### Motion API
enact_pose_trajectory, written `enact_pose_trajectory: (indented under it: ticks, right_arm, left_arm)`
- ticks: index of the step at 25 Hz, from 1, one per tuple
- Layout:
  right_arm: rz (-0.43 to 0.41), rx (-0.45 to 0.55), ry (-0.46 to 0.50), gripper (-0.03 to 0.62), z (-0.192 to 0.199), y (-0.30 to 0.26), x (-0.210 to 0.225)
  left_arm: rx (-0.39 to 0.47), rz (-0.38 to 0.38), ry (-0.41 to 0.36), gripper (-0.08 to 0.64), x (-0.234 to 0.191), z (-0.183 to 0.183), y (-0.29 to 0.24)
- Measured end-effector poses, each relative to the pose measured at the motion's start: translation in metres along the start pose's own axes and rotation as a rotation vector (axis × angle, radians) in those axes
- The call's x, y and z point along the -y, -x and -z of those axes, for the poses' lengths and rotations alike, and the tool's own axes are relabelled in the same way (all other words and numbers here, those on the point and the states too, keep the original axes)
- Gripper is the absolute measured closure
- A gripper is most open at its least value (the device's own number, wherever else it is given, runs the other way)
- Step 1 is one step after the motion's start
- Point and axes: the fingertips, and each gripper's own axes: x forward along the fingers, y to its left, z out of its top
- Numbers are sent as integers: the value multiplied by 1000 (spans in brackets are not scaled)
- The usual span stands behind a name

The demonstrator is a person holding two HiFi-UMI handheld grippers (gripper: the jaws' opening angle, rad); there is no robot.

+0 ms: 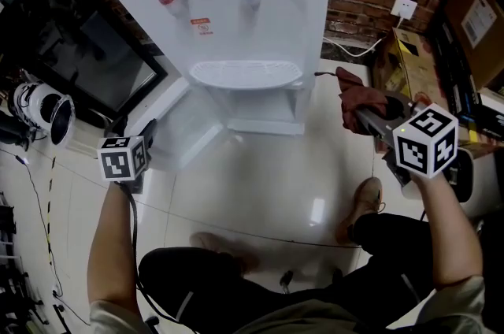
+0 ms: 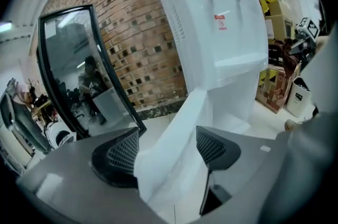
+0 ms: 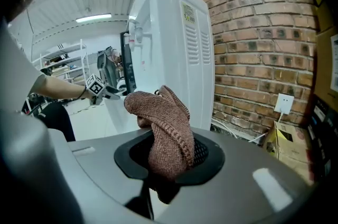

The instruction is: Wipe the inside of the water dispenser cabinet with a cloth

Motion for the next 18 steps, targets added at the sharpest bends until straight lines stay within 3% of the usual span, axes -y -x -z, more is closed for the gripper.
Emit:
enact_pose_trajectory:
  ticks: [2, 7, 12, 18]
  right_arm:
    - [-12, 20, 5, 491, -9, 3, -7]
    - [-13, 71, 13, 491, -28, 8, -18]
    - [-24, 90, 3, 491, -34, 6, -21]
    - [-72, 108, -8, 491, -40, -1, -32]
  left_arm:
    - [-18, 6, 9, 233, -2, 15, -2]
    - [-51, 14, -66, 224, 8, 25, 1]
    - [-64, 48, -43, 224, 21, 29, 11]
    - [-86, 156, 29, 252, 50, 33, 36]
